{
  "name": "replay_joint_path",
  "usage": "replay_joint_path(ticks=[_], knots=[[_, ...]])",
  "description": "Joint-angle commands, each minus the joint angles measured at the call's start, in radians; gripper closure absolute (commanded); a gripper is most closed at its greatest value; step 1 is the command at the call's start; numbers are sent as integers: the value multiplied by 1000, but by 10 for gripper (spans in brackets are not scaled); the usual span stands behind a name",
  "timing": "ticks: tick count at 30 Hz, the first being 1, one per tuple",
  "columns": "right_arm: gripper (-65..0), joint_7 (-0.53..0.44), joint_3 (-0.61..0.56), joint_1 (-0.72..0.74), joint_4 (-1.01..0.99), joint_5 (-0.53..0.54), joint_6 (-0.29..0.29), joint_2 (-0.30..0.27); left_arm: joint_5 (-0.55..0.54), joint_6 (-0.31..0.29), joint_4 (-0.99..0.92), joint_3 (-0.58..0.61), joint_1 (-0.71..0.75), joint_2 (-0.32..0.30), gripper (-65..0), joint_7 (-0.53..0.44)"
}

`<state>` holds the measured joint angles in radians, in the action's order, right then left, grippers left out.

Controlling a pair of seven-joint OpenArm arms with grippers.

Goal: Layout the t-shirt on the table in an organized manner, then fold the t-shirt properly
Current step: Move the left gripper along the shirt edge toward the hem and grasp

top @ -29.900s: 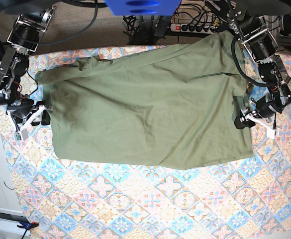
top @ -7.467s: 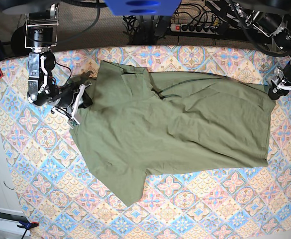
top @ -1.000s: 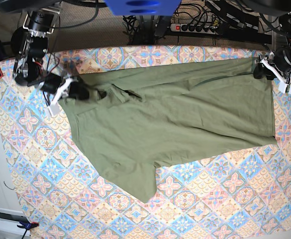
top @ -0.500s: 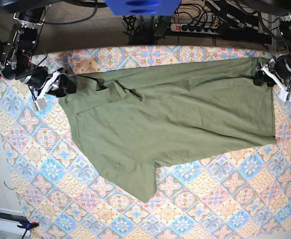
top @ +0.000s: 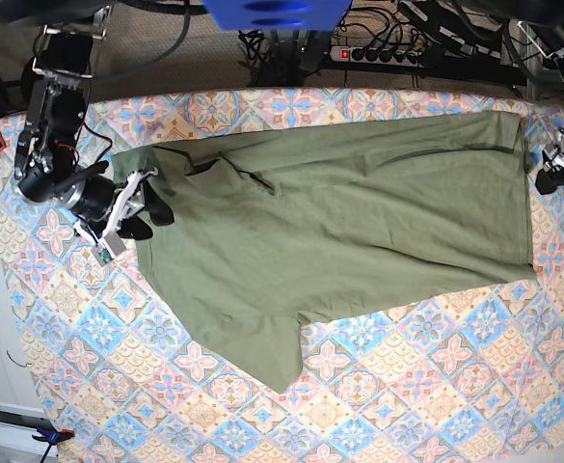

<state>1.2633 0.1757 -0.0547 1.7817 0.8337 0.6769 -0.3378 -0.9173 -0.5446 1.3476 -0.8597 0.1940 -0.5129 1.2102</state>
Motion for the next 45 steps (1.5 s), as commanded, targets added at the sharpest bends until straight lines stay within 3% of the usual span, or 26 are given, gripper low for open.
replay_joint_path(ticks=[1,6,15,27,31,37,41,45], knots=[[-281,-10,5,19,-3,-20,2,-16,-27,-7,-12,-6,-35,-43,-314,-23],[-281,-49,3,106,-93,-61,2,-16,79,-7,-153,-6,-181,-48,-314,-34],[-281,-50,3,237,-253,-61,2,-16,238,-7,-291,-3,-388,-31,-315,-140],[-281,-50,3,276,-299,-61,2,-16,487,-2,-623,-2,-629,-22,-315,-418],[-281,-50,3,276,-299,-61,2,-16,531,76,-762,-2,-686,-22,-315,-557],[-281,-50,3,275,-296,-61,2,-16,538,172,-871,-2,-709,-11,-315,-668],[-281,-50,3,275,-296,-61,2,-16,539,231,-885,0,-709,15,-315,-711],[-281,-50,3,276,-296,-61,2,-16,542,246,-885,10,-709,50,-315,-706]])
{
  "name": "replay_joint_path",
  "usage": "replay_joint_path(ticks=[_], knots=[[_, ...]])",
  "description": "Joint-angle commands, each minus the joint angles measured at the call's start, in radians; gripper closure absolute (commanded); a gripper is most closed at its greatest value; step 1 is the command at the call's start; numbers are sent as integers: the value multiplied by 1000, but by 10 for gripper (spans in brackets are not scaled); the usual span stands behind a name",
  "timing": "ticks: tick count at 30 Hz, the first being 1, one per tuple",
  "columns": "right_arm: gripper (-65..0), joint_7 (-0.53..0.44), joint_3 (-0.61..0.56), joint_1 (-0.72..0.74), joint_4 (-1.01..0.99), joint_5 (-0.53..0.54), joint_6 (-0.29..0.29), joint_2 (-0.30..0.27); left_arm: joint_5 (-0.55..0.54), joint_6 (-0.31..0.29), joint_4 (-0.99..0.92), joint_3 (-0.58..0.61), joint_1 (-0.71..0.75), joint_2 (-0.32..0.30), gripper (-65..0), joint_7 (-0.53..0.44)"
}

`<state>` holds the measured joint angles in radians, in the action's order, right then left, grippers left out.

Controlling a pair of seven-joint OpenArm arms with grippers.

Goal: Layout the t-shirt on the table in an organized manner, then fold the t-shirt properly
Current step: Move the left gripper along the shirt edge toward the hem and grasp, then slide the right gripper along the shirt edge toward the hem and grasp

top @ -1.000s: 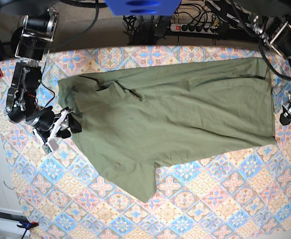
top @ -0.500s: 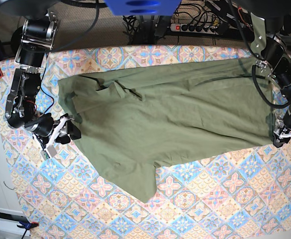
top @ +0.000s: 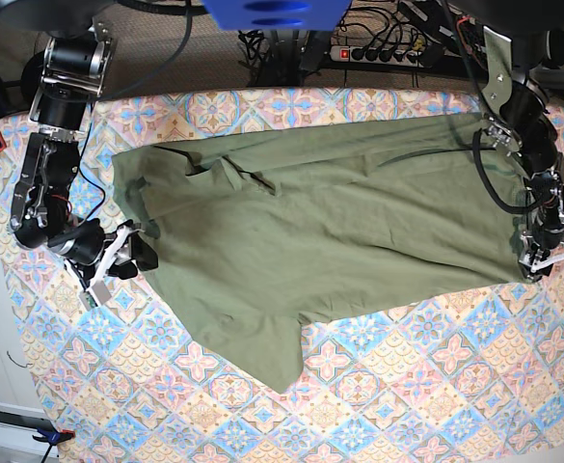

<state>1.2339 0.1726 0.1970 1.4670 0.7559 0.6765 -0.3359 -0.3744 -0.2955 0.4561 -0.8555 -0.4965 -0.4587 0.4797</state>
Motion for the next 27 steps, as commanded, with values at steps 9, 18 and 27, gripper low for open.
replay_joint_path(ticks=[9,18,27], knots=[[-281,-21,6,25,19,17,2,-18,-13,-9,11,281,-24,28,-294,89],[-281,-81,8,28,-59,14,2,-19,-5,-64,25,285,-35,28,0,90],[-285,-184,-138,272,-354,-43,2,-22,-13,-66,158,506,-38,28,0,138]])
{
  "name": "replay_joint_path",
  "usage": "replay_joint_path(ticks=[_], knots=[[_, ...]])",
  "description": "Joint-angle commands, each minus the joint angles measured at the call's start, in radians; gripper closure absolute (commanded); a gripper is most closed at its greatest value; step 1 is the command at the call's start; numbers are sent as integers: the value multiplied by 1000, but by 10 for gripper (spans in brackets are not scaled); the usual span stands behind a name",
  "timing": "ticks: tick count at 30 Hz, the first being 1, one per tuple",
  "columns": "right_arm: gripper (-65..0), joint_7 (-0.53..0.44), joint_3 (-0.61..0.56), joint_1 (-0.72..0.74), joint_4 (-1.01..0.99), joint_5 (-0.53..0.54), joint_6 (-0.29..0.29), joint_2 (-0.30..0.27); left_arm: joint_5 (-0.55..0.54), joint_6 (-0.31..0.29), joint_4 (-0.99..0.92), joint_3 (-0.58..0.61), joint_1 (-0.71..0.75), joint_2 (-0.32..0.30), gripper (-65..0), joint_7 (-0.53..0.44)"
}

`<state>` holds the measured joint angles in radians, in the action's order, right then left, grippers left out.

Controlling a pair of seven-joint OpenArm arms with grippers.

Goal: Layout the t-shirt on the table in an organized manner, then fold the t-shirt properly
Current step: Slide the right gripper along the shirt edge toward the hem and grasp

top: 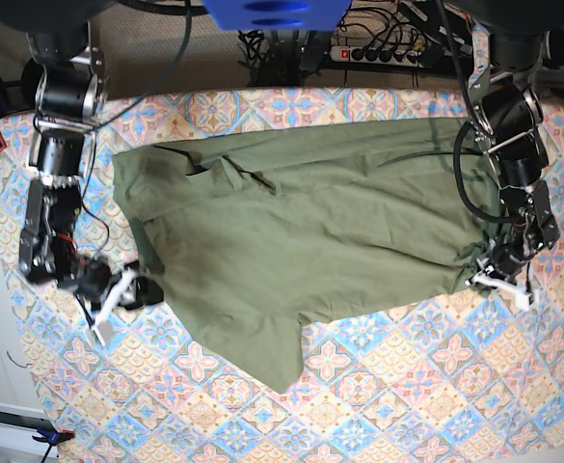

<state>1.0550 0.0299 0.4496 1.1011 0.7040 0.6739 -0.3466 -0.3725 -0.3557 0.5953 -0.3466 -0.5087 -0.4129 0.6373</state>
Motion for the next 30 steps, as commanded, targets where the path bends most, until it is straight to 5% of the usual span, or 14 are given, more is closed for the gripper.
replay_joint_path(ticks=[1,7,11,16,30], knots=[[-285,-34,-15,33,-3,-27,5,-12,-15,-6,30,17,-26,-17,0,-18],[-285,-226,-152,119,-100,-324,7,-9,-15,-6,45,45,-31,-17,0,-18],[-285,-373,-247,185,-252,-427,24,-7,-15,-6,45,42,-26,-24,0,-18],[-285,-537,-313,274,-436,-445,24,-6,-18,-7,45,42,-12,-39,0,-18],[-285,-842,-463,386,-720,-447,14,116,-121,-29,45,42,49,-50,0,-18]])
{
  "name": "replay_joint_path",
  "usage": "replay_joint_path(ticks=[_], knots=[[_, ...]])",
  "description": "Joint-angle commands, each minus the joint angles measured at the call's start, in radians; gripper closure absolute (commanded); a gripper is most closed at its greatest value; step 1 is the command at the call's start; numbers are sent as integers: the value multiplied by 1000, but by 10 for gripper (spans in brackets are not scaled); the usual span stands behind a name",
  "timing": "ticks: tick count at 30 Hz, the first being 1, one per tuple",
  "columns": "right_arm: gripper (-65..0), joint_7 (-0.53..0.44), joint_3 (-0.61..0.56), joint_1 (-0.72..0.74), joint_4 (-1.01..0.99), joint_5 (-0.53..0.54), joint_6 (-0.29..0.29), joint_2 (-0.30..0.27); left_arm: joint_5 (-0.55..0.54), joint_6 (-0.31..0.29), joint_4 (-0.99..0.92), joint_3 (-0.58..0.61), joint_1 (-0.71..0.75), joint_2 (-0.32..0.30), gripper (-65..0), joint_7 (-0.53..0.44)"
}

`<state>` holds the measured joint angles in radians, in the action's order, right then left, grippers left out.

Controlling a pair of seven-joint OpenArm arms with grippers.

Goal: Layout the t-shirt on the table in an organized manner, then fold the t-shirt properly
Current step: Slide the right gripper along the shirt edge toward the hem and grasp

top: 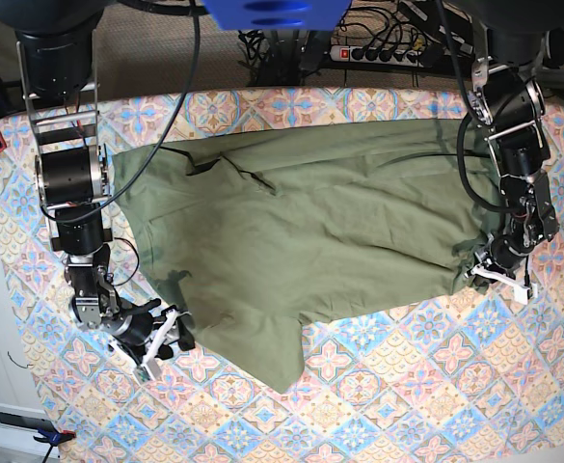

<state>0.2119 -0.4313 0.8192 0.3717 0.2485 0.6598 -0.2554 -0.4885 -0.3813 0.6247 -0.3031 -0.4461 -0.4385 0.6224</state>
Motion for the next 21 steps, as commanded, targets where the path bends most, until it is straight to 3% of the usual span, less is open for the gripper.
replay_joint_path(ticks=[1,3,8,14,21], knots=[[-285,-27,-4,16,-12,7,1,28,-6,-3,22,-1,-7,-29,0,-3],[-285,-59,-5,16,-49,4,-25,28,-6,-3,56,-1,2,-30,0,-3],[-285,-72,-2,5,-66,-73,-25,28,-6,-3,120,-1,34,-30,0,-2],[-285,-73,1,-42,-63,-73,-27,24,-6,-3,128,-1,33,-30,0,35],[-285,-73,70,-91,-61,-73,-28,-23,-6,-3,128,-3,33,-29,0,37]])
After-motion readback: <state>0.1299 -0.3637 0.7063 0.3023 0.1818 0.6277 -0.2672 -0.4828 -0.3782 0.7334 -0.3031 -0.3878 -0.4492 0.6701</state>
